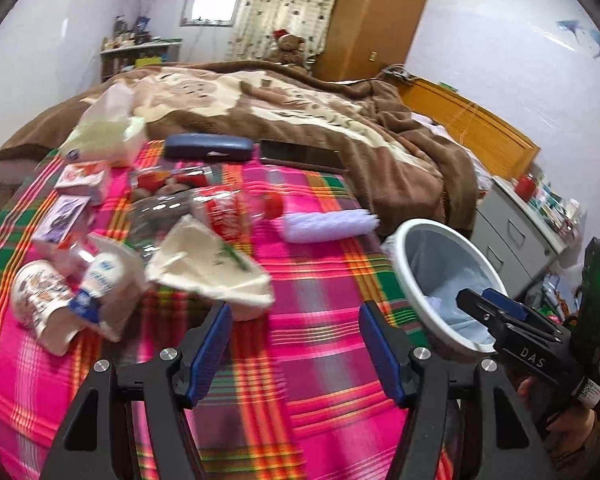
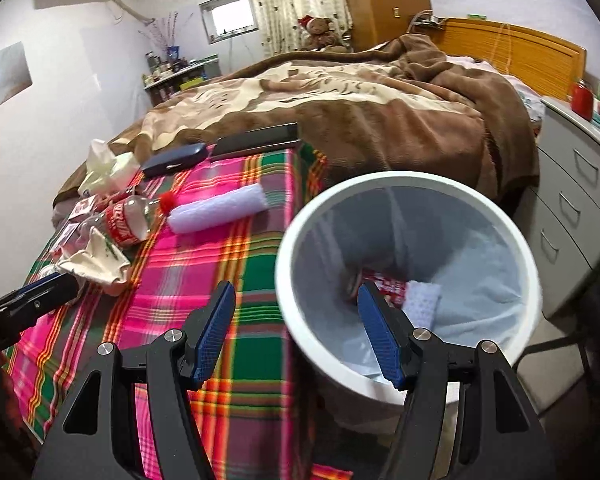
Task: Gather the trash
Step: 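Move both open tools back over the bed, then grasp the patterned paper cup with the left tool while the right tool grasps the long foam net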
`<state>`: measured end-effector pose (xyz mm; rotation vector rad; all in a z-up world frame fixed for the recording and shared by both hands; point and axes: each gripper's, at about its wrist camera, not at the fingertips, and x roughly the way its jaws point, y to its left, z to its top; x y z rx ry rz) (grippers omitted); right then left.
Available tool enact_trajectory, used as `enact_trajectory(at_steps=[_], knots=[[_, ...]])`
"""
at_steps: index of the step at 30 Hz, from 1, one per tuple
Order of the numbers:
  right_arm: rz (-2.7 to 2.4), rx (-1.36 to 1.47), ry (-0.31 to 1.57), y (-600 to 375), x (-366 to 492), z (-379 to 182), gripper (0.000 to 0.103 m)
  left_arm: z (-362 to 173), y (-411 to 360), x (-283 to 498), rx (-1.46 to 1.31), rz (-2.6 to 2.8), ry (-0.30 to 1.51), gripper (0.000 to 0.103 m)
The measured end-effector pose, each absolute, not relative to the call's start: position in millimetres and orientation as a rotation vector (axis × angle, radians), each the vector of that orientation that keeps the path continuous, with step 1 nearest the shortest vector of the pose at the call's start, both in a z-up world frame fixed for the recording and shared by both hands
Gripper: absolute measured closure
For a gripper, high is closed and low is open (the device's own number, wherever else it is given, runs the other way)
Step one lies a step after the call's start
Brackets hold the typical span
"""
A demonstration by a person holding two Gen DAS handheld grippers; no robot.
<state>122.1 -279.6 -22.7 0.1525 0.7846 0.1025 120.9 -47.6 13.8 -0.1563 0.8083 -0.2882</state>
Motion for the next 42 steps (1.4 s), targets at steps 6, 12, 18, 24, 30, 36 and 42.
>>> enact_trajectory(at_steps=[6, 12, 18, 24, 30, 36, 42], knots=[[0.148, 0.132, 0.787, -260, 125, -24, 0.038, 7, -14, 120, -0.185, -0.22, 0.813, 0.037], [0.2, 0.076, 0.772, -239, 139, -22, 0.038, 6, 23, 119, -0.206, -0.132, 0.797, 0.037], [0.245, -0.005, 0.746, -224, 167, -21, 0.038, 5, 65, 122, -0.244, -0.033, 0.788, 0.037], [0.292, -0.045, 0.762, -216, 192, -27, 0.038, -5, 104, 126, -0.294, 0.058, 0.802, 0.037], [0.348, -0.085, 0.787, -207, 211, -31, 0.038, -12, 133, 130, -0.32, 0.132, 0.806, 0.037], [0.389, -0.096, 0.776, -209, 229, -31, 0.038, -26, 147, 136, -0.34, 0.158, 0.855, 0.034], [0.486, -0.113, 0.804, -197, 237, -36, 0.038, -34, 157, 148, -0.393, 0.143, 0.875, 0.028]])
